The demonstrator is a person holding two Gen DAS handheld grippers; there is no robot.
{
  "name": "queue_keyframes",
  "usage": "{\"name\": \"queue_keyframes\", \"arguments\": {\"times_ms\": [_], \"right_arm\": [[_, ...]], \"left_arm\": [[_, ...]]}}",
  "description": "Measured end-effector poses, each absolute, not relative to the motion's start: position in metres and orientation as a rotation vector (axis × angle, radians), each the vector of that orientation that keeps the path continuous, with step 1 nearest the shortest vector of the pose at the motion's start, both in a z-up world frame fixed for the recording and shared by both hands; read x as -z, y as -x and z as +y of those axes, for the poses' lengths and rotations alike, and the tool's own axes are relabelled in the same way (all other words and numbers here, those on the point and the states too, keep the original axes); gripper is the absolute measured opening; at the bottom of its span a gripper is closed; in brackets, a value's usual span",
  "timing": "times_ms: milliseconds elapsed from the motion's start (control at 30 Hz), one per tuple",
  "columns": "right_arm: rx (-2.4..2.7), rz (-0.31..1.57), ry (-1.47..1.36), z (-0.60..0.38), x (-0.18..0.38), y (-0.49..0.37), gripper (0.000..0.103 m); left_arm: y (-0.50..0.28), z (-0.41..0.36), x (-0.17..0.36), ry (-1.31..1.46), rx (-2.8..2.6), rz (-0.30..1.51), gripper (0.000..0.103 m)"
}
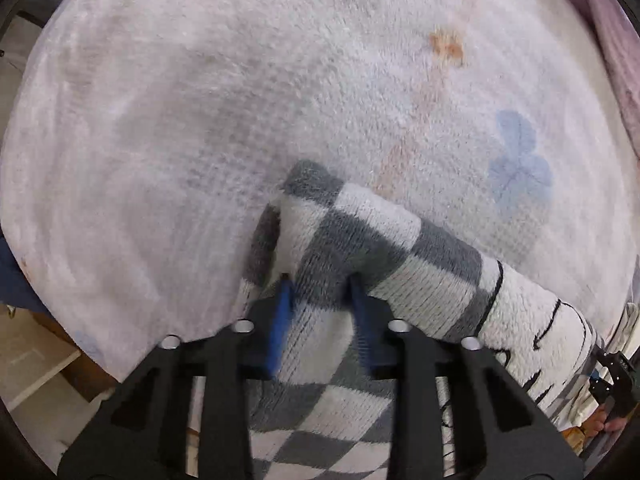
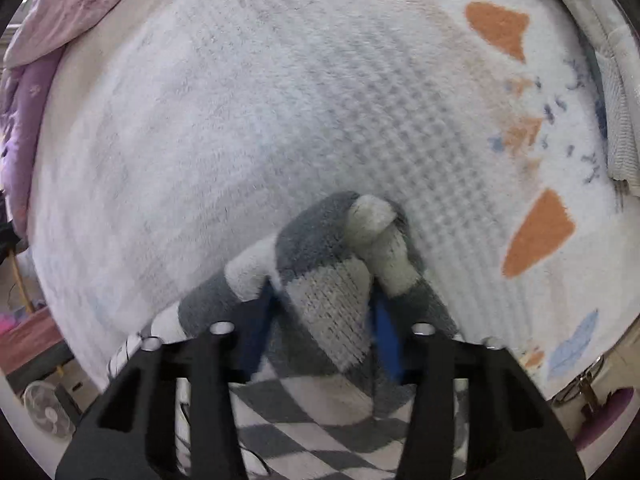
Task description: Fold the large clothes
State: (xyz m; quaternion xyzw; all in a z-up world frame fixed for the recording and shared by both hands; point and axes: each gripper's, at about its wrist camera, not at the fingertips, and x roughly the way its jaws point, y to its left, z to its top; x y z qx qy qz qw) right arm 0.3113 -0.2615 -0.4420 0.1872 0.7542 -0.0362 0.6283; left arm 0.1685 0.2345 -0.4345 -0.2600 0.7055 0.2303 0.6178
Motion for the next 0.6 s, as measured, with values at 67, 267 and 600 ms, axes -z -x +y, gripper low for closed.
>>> {"name": "queue_keyframes", "arguments": {"times_ms": [67,267,600], "right_arm": [[0.084,1.713,-0.342,-0.250,0.436,-0.318,0.032],[0.160,1.731,-0.343,-0.246,0.461,-0.337,0.035],[0.011,1.565,0.004,-0.219,0.375,-0.271,0.047]], "left_arm": [[-0.175,0.235,0.430,0.573,-0.523,1.626,0.023],[-0.184,0.236,0.441,0.563,-0.538,1.618,0.024],[-0.132,0.193,0.393,0.290,-0.451,1.653,0.021]]}}
